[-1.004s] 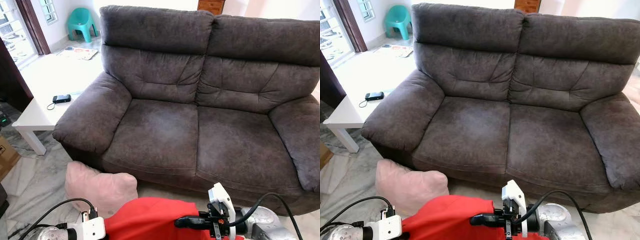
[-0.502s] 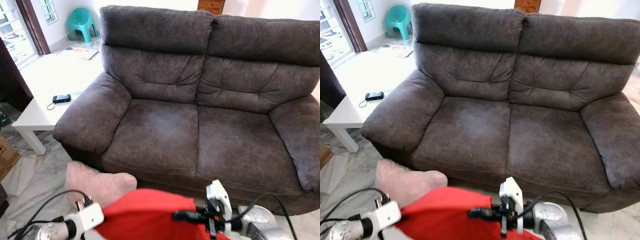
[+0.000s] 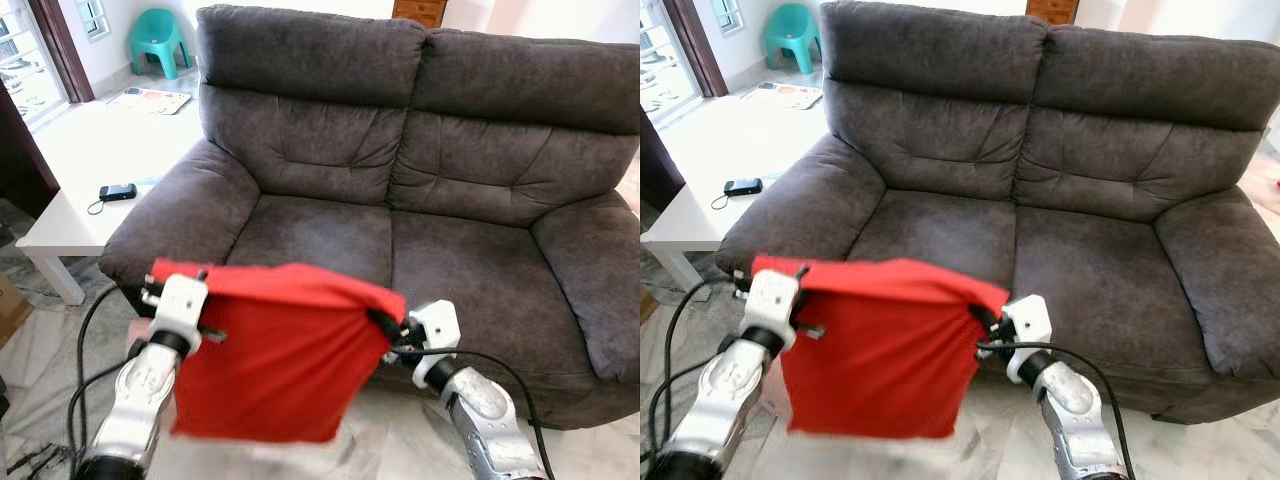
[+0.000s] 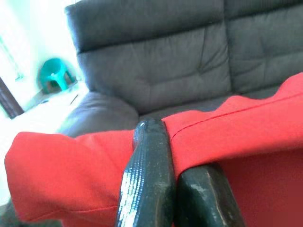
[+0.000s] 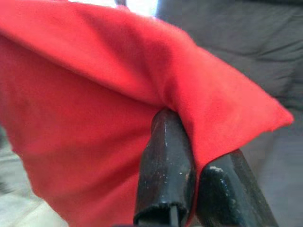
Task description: Move the pillow to the sofa from floor
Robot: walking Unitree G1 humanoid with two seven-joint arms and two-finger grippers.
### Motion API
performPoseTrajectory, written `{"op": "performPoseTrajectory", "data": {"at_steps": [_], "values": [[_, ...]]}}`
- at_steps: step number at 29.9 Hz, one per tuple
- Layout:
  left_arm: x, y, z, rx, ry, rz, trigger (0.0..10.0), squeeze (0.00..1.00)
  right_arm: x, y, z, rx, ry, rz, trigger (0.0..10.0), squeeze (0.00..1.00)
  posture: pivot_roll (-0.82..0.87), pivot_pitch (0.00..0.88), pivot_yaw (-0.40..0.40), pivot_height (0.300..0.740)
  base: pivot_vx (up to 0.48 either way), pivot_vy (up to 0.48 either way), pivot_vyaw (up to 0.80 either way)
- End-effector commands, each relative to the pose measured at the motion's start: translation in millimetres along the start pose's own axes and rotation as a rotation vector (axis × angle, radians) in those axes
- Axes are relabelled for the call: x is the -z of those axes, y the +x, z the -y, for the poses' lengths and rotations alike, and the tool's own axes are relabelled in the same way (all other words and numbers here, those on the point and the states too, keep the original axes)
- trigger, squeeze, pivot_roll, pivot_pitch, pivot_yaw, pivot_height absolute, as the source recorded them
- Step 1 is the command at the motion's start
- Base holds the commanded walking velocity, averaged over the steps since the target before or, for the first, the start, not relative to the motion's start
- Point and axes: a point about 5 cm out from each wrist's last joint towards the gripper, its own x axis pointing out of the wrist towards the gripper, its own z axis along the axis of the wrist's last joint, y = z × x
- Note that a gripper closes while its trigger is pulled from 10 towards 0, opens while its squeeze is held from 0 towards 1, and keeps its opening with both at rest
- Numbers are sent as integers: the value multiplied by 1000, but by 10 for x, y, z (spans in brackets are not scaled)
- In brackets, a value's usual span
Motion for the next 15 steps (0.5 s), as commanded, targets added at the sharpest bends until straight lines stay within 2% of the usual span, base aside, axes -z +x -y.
{"op": "performPoseTrajectory", "data": {"at_steps": [1,3,5,12,15], "values": [[-198,79,-5,-15,-57,56,10000,0,-19,-59,183,157,-33,29,10000,0,89,0,-57,740,0,0,0],[-267,94,199,92,-40,57,10000,0,-46,-35,212,250,-20,60,10000,0,91,0,-55,740,0,0,0],[-290,85,268,123,-46,58,10000,0,-95,-18,226,284,-25,80,10000,0,90,0,-55,740,0,0,0],[-312,106,351,107,-56,53,10000,0,-218,26,183,292,-10,141,10000,0,91,0,-58,740,0,0,0],[-330,105,353,102,-19,48,10000,0,-211,20,193,321,-8,149,10000,0,90,0,-59,740,0,0,0]]}}
